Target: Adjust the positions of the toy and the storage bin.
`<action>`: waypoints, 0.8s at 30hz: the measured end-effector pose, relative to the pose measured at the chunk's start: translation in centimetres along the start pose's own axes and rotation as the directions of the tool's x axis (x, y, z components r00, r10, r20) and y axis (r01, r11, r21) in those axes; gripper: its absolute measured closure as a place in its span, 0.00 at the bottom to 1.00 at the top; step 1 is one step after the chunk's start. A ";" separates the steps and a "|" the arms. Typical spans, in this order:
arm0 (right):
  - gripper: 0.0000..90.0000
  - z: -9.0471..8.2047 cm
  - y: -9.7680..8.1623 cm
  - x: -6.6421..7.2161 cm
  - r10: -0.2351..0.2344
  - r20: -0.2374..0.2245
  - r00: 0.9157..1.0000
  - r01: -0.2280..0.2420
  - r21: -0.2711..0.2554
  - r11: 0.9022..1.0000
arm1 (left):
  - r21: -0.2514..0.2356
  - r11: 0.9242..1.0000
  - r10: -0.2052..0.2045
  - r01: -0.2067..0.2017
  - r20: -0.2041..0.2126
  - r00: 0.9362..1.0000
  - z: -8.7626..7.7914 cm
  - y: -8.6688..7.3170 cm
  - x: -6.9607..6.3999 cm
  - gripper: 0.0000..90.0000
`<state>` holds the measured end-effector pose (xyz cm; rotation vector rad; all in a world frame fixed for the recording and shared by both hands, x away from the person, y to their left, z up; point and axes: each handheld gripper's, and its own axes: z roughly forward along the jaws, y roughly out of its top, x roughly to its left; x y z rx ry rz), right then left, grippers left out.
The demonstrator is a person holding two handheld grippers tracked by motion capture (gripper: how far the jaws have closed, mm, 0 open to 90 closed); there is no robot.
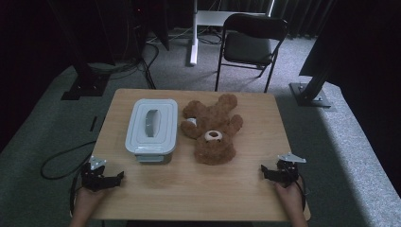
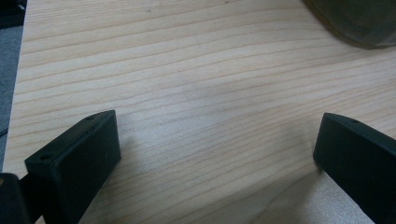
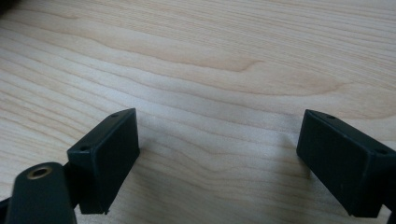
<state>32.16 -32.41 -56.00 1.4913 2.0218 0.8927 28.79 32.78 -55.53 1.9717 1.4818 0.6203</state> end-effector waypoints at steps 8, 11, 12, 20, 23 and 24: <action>0.14 0.0 0.0 -0.1 -0.015 -0.016 1.000 0.015 0.005 1.000 | -0.001 1.000 -0.017 0.017 -0.016 1.000 0.1 0.0 -0.1 0.02; 0.14 0.0 0.2 -0.1 -0.017 -0.018 1.000 0.017 0.018 1.000 | -0.002 1.000 -0.009 0.009 -0.009 1.000 0.0 0.0 0.0 0.02; 0.14 0.0 0.4 -0.1 -0.018 -0.017 1.000 0.019 0.033 0.999 | -0.002 1.000 -0.008 0.008 -0.008 1.000 0.0 0.0 0.0 0.02; 0.17 1.0 2.4 1.3 -0.004 -0.108 0.994 0.010 0.059 0.998 | -0.001 1.000 -0.003 0.003 -0.005 1.000 0.1 0.0 0.1 0.02; 0.19 1.1 4.0 1.9 -0.016 -0.125 0.992 0.020 0.032 0.999 | 0.000 1.000 -0.004 0.004 -0.006 1.000 0.0 0.0 0.0 0.02; 0.20 1.1 4.6 2.1 -0.020 -0.125 0.992 0.022 0.017 1.000 | 0.000 1.000 -0.004 0.004 -0.005 1.000 0.0 0.0 0.0 0.02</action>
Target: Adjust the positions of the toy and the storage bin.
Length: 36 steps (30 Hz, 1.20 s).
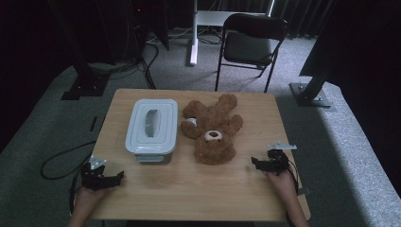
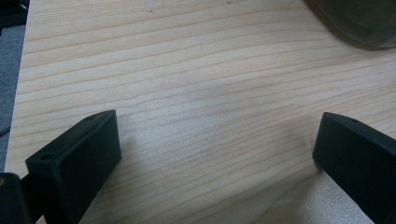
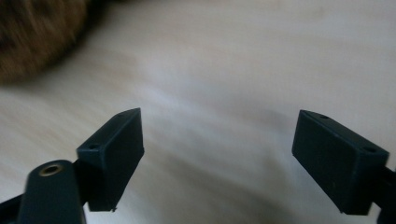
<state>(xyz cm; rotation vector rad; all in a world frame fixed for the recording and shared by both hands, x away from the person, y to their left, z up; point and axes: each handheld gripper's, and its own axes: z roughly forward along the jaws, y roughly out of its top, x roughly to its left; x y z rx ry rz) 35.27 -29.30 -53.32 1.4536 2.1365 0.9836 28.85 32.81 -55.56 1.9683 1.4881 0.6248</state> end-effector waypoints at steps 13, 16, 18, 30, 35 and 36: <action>0.20 0.9 9.0 2.0 -0.023 -0.047 0.999 0.018 -0.113 0.993 | 0.000 1.000 -0.001 0.001 -0.001 1.000 0.1 0.1 0.0 0.02; 0.20 1.3 10.0 2.2 -0.022 -0.046 0.999 0.017 -0.115 0.993 | 0.000 1.000 0.000 0.000 -0.001 1.000 0.1 0.1 0.0 0.02; 0.20 1.5 10.4 2.2 -0.022 -0.047 0.999 0.017 -0.116 0.993 | 0.000 1.000 0.000 0.000 -0.001 1.000 0.1 0.1 0.0 0.02; 0.20 6.2 14.2 2.0 0.016 -0.041 0.999 -0.019 -0.067 0.998 | 0.000 1.000 0.000 0.000 0.000 1.000 0.1 0.1 0.0 0.02; 0.20 7.2 14.8 1.3 0.047 -0.037 0.998 -0.049 -0.052 0.997 | 0.000 1.000 0.000 0.000 0.000 1.000 0.1 0.1 0.0 0.02; 0.20 7.6 15.0 0.9 0.065 -0.047 0.997 -0.067 -0.042 0.997 | 0.000 1.000 0.001 -0.001 0.001 1.000 0.1 0.1 -0.1 0.02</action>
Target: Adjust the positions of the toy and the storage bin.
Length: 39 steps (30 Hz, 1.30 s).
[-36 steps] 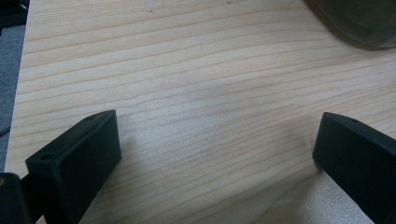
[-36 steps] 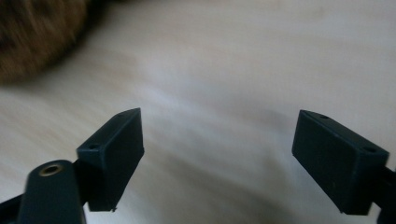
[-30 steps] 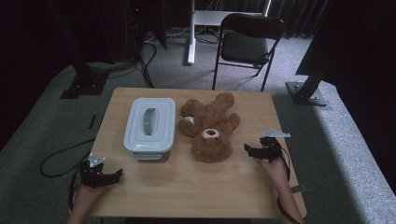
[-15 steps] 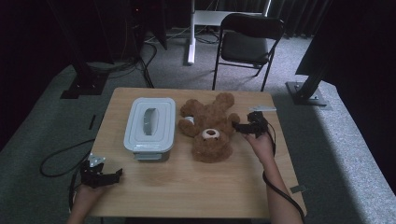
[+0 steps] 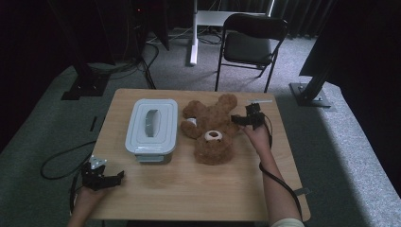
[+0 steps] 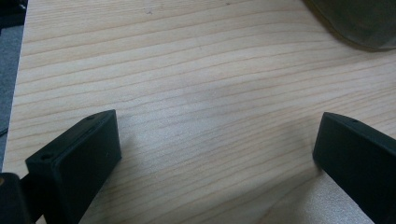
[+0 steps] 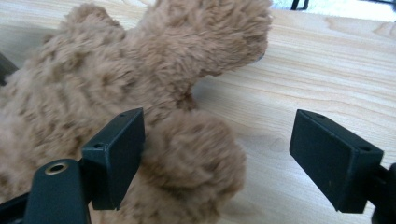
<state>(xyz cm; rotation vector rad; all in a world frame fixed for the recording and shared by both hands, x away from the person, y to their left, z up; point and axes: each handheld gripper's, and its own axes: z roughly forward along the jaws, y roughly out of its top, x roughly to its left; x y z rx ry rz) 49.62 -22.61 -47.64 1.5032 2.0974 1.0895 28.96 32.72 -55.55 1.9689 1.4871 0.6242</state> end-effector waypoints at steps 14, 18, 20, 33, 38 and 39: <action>0.62 0.7 -0.7 -0.7 0.024 -0.144 0.989 -0.015 0.061 0.998 | 0.000 1.000 0.003 -0.003 0.003 1.000 0.0 0.0 0.0 0.02; 0.82 0.3 -1.0 0.0 -0.038 -0.115 0.993 0.048 0.081 0.996 | 0.000 1.000 0.003 -0.003 0.003 1.000 0.0 0.0 0.0 0.02; 0.86 -0.5 -1.5 0.6 -0.066 -0.109 0.992 0.074 0.072 0.995 | 0.000 1.000 0.003 -0.003 0.002 1.000 0.0 0.0 0.0 0.02; 0.89 -4.0 -6.2 2.3 -0.115 -0.168 0.979 0.127 0.065 0.990 | 0.000 1.000 0.003 -0.003 0.003 1.000 0.0 0.0 0.0 0.02; 0.89 -5.4 -8.5 3.7 -0.128 -0.241 0.962 0.150 0.075 0.986 | 0.001 1.000 0.004 -0.004 0.003 1.000 0.0 0.0 0.0 0.02; 0.89 -5.8 -9.0 4.1 -0.138 -0.249 0.959 0.161 0.075 0.984 | 0.000 1.000 0.003 -0.003 0.003 1.000 0.0 0.0 0.0 0.02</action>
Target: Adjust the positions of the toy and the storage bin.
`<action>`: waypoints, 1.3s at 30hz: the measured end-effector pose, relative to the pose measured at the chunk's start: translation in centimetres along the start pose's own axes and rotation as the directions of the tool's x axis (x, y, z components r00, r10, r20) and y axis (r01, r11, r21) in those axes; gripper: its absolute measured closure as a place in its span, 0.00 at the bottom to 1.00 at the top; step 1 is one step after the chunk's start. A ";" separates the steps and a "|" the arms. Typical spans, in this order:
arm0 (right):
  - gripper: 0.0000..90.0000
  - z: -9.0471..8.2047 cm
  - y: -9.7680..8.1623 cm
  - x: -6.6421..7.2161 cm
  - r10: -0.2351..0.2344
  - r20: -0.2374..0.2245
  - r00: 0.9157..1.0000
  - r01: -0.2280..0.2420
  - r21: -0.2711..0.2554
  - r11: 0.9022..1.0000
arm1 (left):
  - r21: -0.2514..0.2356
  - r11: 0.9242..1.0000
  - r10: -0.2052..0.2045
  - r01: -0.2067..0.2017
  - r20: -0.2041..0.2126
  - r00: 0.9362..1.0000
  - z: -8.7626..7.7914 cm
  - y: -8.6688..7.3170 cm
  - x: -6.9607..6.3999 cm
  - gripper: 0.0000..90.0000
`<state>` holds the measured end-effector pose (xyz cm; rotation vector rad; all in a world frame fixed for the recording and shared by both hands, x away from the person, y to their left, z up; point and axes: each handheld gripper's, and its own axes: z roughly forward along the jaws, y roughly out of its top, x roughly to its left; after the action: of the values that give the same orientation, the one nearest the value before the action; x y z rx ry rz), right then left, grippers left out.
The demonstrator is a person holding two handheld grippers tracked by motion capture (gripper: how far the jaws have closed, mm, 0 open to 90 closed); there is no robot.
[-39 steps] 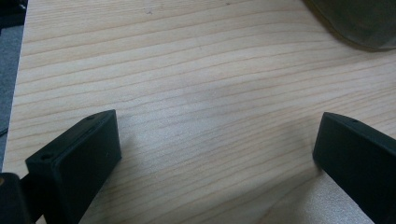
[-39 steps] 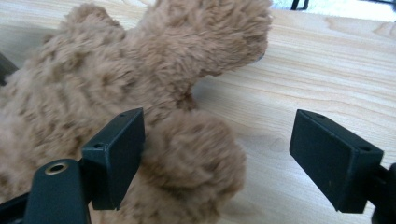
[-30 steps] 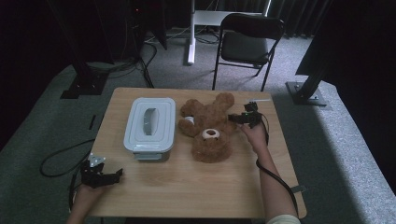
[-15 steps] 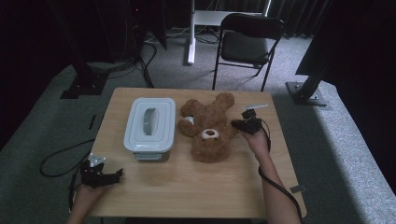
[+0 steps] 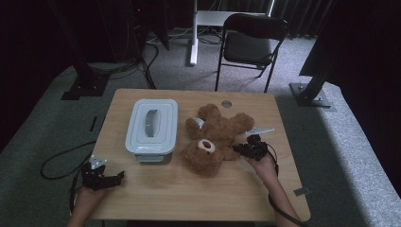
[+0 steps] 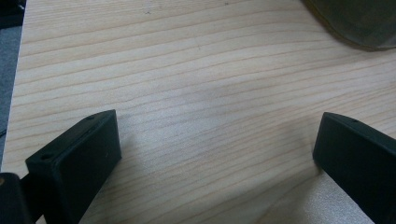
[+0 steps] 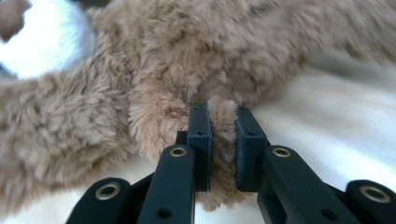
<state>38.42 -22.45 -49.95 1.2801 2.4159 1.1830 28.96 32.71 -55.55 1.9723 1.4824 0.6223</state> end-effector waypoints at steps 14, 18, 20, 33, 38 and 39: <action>0.84 -0.5 -3.1 5.4 -0.065 -0.117 0.991 0.069 0.030 0.997 | 0.000 1.000 0.000 0.000 0.000 1.000 0.0 0.0 0.0 0.02; 0.77 -1.5 -2.7 5.3 -0.066 -0.092 0.994 0.065 -0.009 0.998 | 0.000 1.000 0.000 0.000 0.000 1.000 0.0 0.0 0.0 0.02; 0.70 -2.2 -2.2 5.2 -0.074 -0.083 0.994 0.073 -0.025 0.997 | 0.000 1.000 0.000 0.000 0.000 1.000 0.0 0.0 0.0 0.02; 0.45 -4.6 3.6 2.7 -0.115 -0.032 0.993 0.109 -0.146 0.983 | 0.000 1.000 0.000 0.000 0.000 1.000 0.0 0.0 0.0 0.02; 0.31 -3.0 5.2 1.8 -0.106 -0.045 0.993 0.099 -0.141 0.985 | 0.000 1.000 0.000 0.000 0.000 1.000 0.0 0.0 0.0 0.02; 0.30 -2.6 5.4 1.8 -0.105 -0.048 0.993 0.098 -0.137 0.986 | 0.000 1.000 0.000 0.000 0.000 1.000 0.0 0.0 0.0 0.02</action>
<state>39.51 -20.84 -44.01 1.0859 2.3618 1.3427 28.96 32.71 -55.55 1.9720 1.4825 0.6221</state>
